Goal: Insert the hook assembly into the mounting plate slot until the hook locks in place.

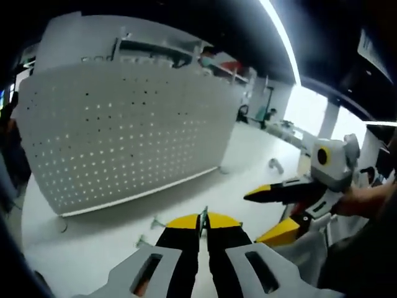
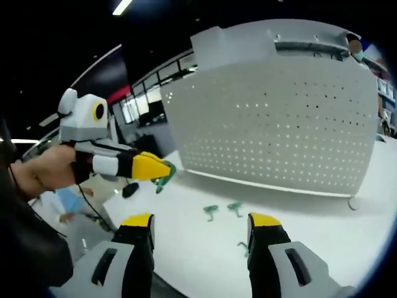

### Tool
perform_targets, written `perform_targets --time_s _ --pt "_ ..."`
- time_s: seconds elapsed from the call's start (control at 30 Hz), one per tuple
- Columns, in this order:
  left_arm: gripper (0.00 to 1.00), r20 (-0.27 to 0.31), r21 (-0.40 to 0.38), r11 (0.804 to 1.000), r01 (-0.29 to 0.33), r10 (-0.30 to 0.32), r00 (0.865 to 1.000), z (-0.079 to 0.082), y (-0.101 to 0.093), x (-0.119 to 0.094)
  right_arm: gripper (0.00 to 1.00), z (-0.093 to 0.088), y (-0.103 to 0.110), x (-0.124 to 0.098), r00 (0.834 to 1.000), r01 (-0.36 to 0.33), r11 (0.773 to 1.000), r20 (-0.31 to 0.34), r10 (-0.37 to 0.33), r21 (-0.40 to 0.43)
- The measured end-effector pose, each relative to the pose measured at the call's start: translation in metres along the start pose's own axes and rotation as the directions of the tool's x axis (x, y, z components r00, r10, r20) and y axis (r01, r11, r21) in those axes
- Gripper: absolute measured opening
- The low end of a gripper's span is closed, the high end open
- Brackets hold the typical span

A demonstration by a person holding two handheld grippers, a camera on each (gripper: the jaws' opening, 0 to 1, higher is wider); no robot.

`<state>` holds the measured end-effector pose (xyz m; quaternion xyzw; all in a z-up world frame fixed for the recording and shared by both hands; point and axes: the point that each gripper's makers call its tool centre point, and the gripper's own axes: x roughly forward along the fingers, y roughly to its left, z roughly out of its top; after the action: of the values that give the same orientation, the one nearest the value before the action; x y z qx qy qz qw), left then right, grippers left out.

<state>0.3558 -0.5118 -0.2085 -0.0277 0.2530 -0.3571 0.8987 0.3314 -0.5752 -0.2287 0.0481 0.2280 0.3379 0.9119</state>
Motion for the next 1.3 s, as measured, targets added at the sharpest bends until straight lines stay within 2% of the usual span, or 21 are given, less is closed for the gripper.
perform_targets --time_s 0.2,0.3,0.5,0.63,0.8,0.93,1.03,1.17,1.3 --pt "0.03 0.001 -0.041 0.999 0.026 -0.026 1.000 -0.006 -0.008 0.003 0.56 0.009 0.012 0.002 0.998 -0.052 0.995 0.044 0.048 0.087" --pt "0.03 0.009 -0.062 0.997 0.035 -0.035 0.999 -0.008 -0.012 0.004 0.52 0.011 0.017 0.003 0.997 -0.068 0.994 0.053 0.064 0.091" --pt "0.03 0.016 -0.089 0.995 0.054 -0.052 0.999 -0.010 -0.019 0.005 0.35 0.011 0.033 0.004 0.990 -0.131 0.982 0.066 0.123 0.137" --pt "0.03 0.038 -0.108 0.992 0.062 -0.058 0.998 -0.006 -0.021 0.004 0.24 0.012 0.038 0.005 0.986 -0.157 0.972 0.079 0.145 0.172" --pt "0.03 0.052 -0.119 0.990 0.072 -0.066 0.996 -0.003 -0.021 0.003 0.12 0.016 0.036 0.007 0.981 -0.177 0.946 0.132 0.146 0.273" --pt "0.03 0.068 -0.136 0.987 0.079 -0.071 0.995 0.000 -0.022 0.003 0.12 0.015 0.037 0.009 0.979 -0.187 0.934 0.133 0.153 0.303" --pt "0.03 0.076 -0.132 0.988 0.075 -0.065 0.995 0.001 -0.023 0.002 0.11 0.017 0.036 0.009 0.976 -0.203 0.907 0.157 0.154 0.368" --pt "0.03 0.094 -0.151 0.985 0.080 -0.067 0.993 0.003 -0.024 0.002 0.08 0.018 0.035 0.009 0.975 -0.202 0.897 0.167 0.146 0.392" --pt "0.03 0.124 -0.166 0.984 0.071 -0.050 0.991 0.008 -0.023 0.002 0.04 0.023 0.036 0.009 0.970 -0.221 0.874 0.195 0.148 0.433"
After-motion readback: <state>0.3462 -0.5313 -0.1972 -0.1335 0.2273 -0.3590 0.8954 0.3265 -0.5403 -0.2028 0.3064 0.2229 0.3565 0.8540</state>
